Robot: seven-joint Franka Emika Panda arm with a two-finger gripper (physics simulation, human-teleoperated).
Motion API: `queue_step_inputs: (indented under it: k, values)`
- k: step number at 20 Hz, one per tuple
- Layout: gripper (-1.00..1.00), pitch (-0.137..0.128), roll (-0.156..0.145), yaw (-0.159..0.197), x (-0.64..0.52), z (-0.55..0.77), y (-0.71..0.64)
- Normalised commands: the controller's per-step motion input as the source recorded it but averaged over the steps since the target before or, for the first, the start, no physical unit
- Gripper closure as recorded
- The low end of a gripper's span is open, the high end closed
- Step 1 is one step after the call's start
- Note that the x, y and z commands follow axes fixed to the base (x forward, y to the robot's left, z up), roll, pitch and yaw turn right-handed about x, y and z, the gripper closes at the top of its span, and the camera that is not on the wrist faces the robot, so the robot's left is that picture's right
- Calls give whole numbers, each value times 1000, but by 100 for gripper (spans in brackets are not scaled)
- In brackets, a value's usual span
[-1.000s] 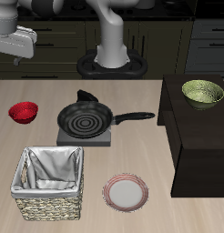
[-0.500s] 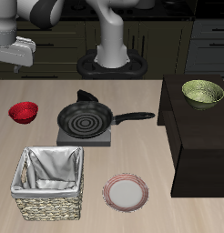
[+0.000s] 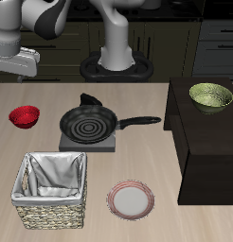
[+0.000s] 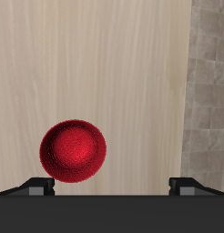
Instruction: Place the red bowl in the basket
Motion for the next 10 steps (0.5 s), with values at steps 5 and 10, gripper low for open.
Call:
queue_step_inputs:
  k: [5, 10]
  values:
    - [-100, 31, 22, 5, -18, -292, 46]
    - [-100, 23, 12, -20, -15, -207, -77]
